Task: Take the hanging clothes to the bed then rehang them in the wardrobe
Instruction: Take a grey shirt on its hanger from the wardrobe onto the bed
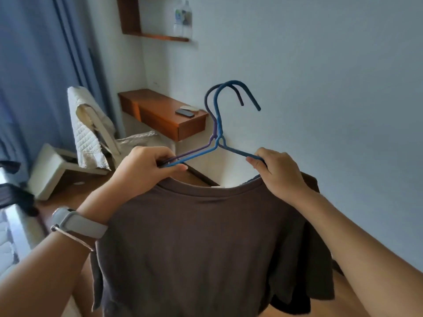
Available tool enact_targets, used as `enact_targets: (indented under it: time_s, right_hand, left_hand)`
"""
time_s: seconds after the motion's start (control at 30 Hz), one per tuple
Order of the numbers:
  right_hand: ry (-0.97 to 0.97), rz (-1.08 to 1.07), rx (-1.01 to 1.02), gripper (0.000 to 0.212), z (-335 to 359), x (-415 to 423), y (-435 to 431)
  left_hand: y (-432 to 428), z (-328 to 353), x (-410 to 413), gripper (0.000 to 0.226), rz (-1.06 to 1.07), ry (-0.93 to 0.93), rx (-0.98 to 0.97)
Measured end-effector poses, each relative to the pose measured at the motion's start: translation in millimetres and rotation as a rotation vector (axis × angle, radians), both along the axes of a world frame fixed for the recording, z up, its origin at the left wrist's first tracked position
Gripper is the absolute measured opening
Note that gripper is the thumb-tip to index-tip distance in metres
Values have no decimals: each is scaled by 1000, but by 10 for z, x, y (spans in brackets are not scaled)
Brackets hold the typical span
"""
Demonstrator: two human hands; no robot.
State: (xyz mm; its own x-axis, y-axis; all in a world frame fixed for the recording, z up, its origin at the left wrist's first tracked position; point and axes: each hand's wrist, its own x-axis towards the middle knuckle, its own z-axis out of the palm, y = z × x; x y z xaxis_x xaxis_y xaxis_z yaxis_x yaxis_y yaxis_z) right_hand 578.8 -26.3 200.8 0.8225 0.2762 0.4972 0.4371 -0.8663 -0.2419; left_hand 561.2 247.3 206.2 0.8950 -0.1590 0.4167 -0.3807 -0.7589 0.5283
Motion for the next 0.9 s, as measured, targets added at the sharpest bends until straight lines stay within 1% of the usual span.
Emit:
enact_targets:
  time_s: [0.1,0.13,0.2,0.23,0.27,0.3,0.33,0.4,0.47,0.53,0.63,0.67,0.73,0.77,0.83,0.9]
  right_hand:
    - [-78,137,-2,27,5,658,72]
    - [-109,173,-7,27,-1,852,126]
    - [-154,237,-27,27,-17,1191,287]
    - [-167,277,-37,27,-29,1345,390]
    - [-174,320,-45,27,-40,1489,506]
    - [-178,363,-50,28,-58,1632,630]
    - [-180,402,-49,30,-73,1767,762]
    - [-194,474,-33,38,-97,2031,1043]
    - [-199,534,-12,40,-107,2289,1328]
    - [-182,593,23,42,-130,2565,1629]
    - [-126,690,70,47,-187,2971,2183]
    - [-105,716,88,48,-190,3099,2398]
    - [-52,773,112,47,-182,3334,2840]
    - [-19,806,119,45,-193,3452,3057]
    - [42,870,125,42,-221,3658,3472]
    - [81,906,111,45,-262,3828,3867]
  left_hand:
    - [59,-56,336,22,137,74,-29]
    - [94,-64,402,25,176,102,-40]
    - [196,-93,491,40,245,143,-51]
    - [262,-118,519,38,286,161,-51]
    - [342,-154,548,27,333,172,-55]
    - [436,-194,569,19,385,166,-57]
    - [532,-225,585,20,434,153,-52]
    - [741,-308,605,26,510,132,-5]
    - [950,-392,631,30,563,107,25]
    - [1163,-476,701,22,619,79,14]
    - [1568,-581,907,24,738,-2,54]
    - [1733,-594,989,29,793,-25,74]
    - [2067,-594,1136,52,888,-38,94]
    - [2224,-587,1195,56,932,-33,94]
    - [2486,-548,1282,57,1016,-17,96]
    - [2681,-518,1337,50,1090,15,97]
